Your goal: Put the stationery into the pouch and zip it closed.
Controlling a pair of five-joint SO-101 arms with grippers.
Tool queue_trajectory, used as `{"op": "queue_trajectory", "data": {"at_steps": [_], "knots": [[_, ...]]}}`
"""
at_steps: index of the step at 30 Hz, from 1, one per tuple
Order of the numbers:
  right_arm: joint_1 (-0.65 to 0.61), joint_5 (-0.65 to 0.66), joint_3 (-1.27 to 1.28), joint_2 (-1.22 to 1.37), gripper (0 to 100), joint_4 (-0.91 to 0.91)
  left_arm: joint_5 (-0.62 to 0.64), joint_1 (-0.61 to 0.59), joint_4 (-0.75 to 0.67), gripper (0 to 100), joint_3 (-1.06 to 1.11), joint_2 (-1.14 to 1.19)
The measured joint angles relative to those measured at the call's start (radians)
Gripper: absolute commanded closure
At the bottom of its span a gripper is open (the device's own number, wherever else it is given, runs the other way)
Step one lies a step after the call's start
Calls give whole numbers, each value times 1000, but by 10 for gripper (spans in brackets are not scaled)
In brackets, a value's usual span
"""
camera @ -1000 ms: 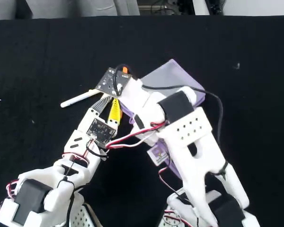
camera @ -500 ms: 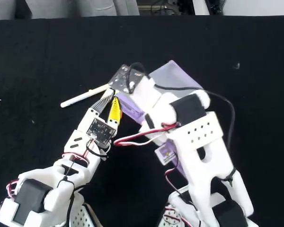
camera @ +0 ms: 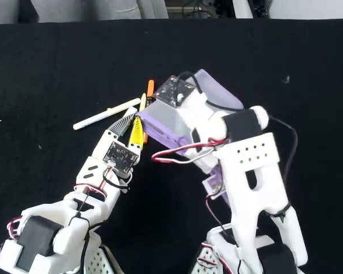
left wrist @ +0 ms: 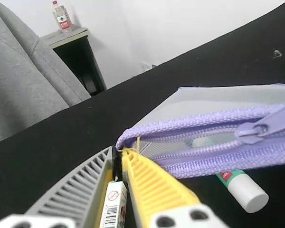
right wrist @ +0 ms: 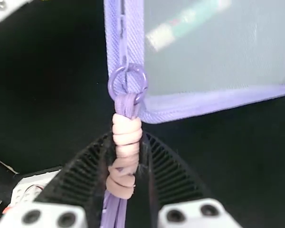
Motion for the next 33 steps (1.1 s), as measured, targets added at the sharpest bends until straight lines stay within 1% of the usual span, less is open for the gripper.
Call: {"op": "queue_trajectory", "data": {"at_steps": [5,9,18,26,33], "knots": [[61,14,3,0,988,3,0,0,0,972,0,0],[104,49,3,0,988,3,0,0,0,972,0,0],[192,91,28,-107,988,3,3,-18,0,972,-2,0],[229,100,68,-120,988,3,5,-18,0,972,-2,0],[304,144,68,-120,988,3,5,-18,0,972,-2,0]]}}
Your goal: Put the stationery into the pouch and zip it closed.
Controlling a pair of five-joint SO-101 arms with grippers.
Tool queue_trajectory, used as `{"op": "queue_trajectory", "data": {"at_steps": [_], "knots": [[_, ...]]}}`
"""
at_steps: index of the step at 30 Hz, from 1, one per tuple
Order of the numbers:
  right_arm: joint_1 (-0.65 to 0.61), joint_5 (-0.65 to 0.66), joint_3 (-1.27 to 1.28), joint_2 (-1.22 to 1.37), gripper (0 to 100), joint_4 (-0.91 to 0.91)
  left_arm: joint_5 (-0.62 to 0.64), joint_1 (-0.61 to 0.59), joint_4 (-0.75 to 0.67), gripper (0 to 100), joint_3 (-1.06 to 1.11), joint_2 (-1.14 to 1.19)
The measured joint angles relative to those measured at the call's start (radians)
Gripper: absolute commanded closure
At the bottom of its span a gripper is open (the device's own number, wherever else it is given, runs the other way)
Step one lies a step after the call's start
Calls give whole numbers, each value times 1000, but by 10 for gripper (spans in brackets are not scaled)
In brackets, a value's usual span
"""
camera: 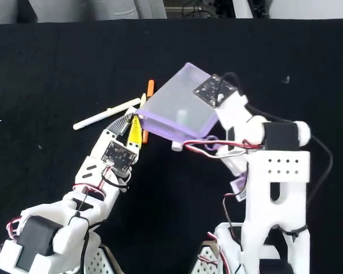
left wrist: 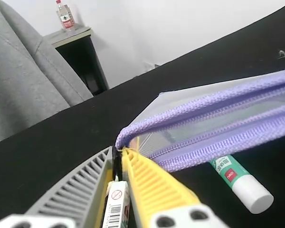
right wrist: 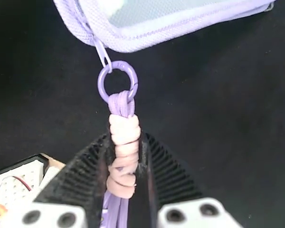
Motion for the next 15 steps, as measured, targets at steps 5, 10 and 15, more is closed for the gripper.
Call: {"op": "queue_trajectory", "data": {"at_steps": [5,10,15], "knots": [[21,6,0,0,988,0,0,0,0,972,0,0],[21,8,0,0,988,0,0,0,0,972,0,0],[21,8,0,0,988,0,0,0,0,972,0,0]]}}
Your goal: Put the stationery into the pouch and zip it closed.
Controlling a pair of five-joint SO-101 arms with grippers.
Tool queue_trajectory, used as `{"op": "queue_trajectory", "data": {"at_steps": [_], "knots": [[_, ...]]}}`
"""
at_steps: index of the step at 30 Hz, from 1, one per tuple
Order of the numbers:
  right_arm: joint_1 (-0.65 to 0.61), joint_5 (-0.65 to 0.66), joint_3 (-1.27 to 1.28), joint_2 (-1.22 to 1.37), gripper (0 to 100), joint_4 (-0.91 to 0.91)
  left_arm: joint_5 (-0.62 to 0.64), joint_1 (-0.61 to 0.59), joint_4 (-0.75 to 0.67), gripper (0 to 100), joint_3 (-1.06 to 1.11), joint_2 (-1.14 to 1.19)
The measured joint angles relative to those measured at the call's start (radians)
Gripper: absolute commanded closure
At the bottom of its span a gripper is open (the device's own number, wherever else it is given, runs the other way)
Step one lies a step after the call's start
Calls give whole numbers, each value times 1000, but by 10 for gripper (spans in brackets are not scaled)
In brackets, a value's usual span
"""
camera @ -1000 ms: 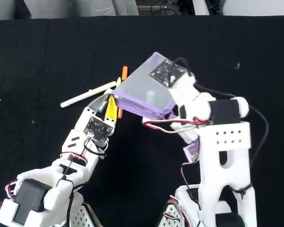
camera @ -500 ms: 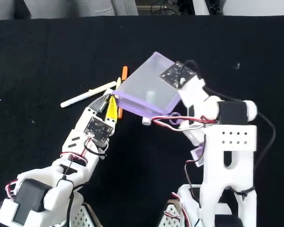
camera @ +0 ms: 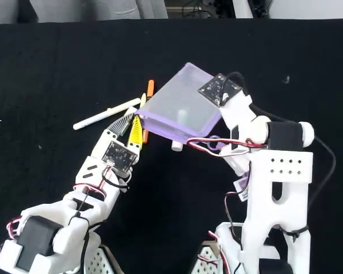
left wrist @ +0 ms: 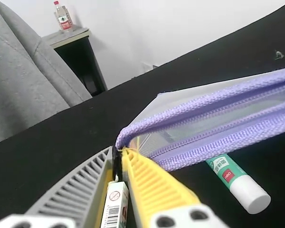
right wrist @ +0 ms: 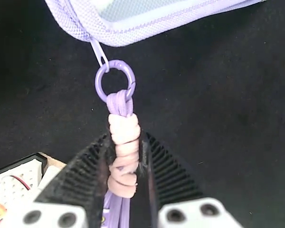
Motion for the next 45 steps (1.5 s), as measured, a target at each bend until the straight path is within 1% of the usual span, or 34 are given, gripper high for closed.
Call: {"op": "queue_trajectory", "data": {"at_steps": [7,13,15,17,19,20,25,30,35,39,45], "knots": [[-3,0,2,0,988,0,0,0,0,967,0,0],[-95,-46,23,0,988,0,0,9,0,964,8,0],[-120,-58,23,0,988,0,0,15,0,923,8,0],[-133,-60,23,0,988,0,-2,17,6,849,8,0],[-135,-60,23,0,988,0,-3,17,43,789,8,0],[-135,-60,23,0,988,0,-3,26,71,779,8,0],[-133,-60,23,0,988,0,-3,61,233,800,-32,0],[-141,-60,23,0,988,0,-3,60,344,801,-97,0],[-140,-60,28,-9,988,0,-3,60,370,802,-118,0],[-140,-60,60,-87,988,0,0,60,370,798,-118,0],[-140,-37,135,-181,988,0,89,64,371,797,-163,0]]}}
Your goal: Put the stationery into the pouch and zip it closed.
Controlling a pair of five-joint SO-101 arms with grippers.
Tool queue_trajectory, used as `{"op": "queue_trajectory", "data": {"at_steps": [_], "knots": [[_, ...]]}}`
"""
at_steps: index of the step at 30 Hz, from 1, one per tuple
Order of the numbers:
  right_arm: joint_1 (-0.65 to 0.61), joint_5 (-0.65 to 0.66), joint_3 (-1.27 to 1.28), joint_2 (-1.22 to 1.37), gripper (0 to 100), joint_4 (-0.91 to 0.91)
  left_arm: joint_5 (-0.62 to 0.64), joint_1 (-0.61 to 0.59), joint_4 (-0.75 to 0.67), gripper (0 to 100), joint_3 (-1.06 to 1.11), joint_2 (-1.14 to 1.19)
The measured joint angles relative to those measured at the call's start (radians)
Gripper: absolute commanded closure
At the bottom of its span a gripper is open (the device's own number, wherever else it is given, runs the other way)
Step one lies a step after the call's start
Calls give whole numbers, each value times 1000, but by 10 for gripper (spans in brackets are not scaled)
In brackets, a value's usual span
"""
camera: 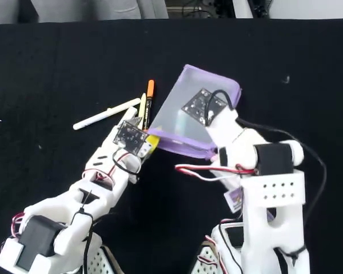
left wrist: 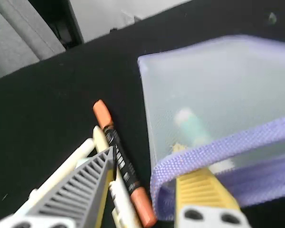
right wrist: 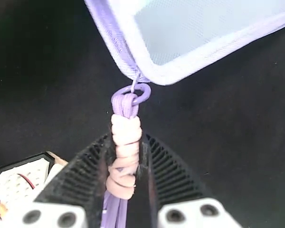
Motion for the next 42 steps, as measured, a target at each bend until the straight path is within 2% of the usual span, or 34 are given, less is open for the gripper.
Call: {"op": "queue_trajectory", "data": {"at_steps": [4,10,13,19,29,31,34,37,42], "knots": [[0,8,11,-26,988,0,17,21,0,797,-35,21],[0,8,11,-28,988,0,20,34,0,802,-180,227],[0,8,11,-28,988,0,20,37,0,845,-219,284],[-2,8,11,-28,988,0,20,40,0,967,-221,261],[-3,8,11,-28,985,0,23,40,0,971,-167,141],[-2,8,11,-28,961,0,21,26,0,971,-146,100],[-2,-29,11,-28,864,-17,21,-2,3,971,-112,29],[-2,-68,11,-28,770,-52,21,-28,74,971,-106,-43],[-2,-78,11,-28,694,-100,23,-57,373,971,-141,-189]]}}
